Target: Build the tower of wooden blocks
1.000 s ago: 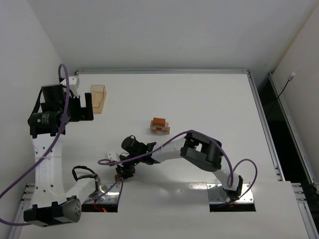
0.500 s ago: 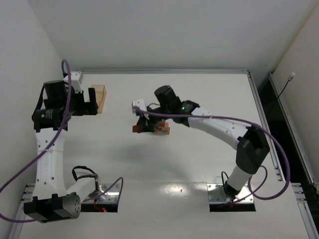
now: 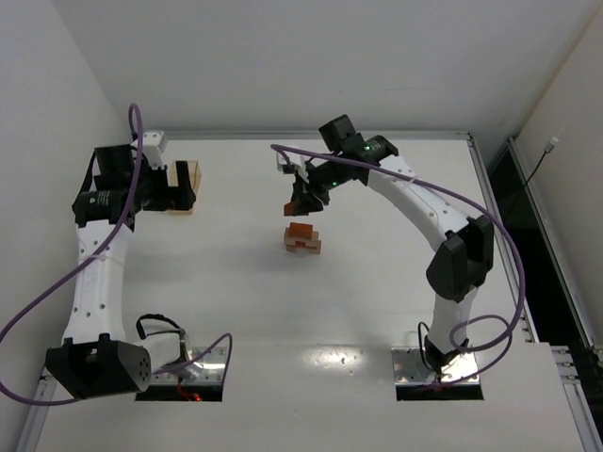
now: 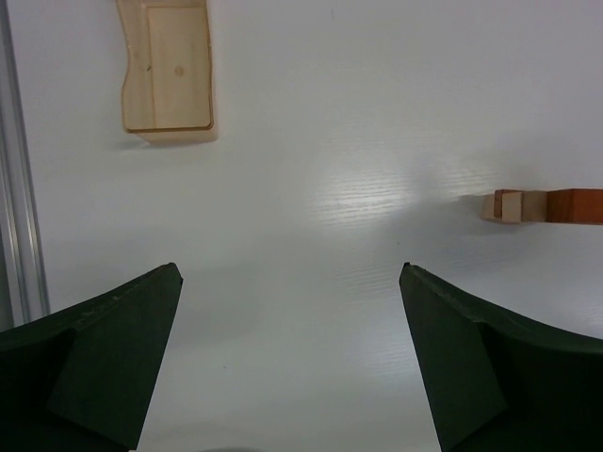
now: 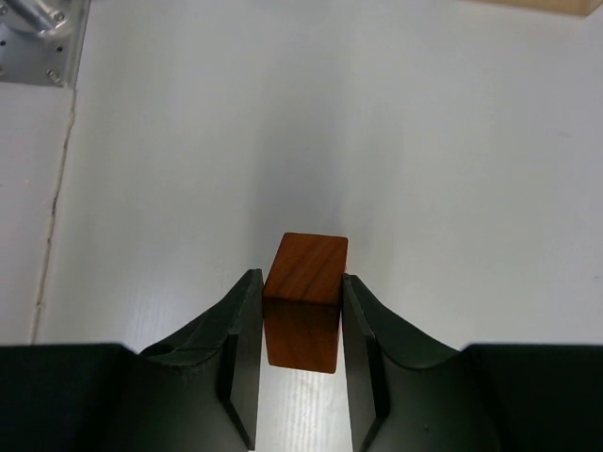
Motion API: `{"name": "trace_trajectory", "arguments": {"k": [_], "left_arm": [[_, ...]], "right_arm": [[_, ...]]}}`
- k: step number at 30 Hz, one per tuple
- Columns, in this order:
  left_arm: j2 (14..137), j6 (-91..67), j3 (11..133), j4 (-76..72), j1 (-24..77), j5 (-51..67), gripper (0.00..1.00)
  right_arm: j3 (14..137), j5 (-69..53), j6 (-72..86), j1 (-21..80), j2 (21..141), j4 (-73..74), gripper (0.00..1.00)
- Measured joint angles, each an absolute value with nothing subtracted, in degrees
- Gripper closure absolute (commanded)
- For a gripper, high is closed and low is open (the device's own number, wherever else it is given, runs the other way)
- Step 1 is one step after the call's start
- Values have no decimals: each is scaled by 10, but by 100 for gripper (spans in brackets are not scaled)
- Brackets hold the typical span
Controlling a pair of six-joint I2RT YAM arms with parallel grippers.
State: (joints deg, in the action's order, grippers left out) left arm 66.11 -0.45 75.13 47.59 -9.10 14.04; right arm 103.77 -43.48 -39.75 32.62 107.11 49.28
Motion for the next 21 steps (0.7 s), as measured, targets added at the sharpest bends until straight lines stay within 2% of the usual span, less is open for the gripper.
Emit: {"name": "trace_trajectory", "arguments": {"k": [6, 21], "left_arm": [[665, -6, 743, 460, -91, 161, 0], [668, -7, 726, 449, -91, 187, 0]], "right_arm": [[1027, -435, -415, 326, 1088, 526, 100], [955, -431, -401, 324, 1110, 502, 100]]}}
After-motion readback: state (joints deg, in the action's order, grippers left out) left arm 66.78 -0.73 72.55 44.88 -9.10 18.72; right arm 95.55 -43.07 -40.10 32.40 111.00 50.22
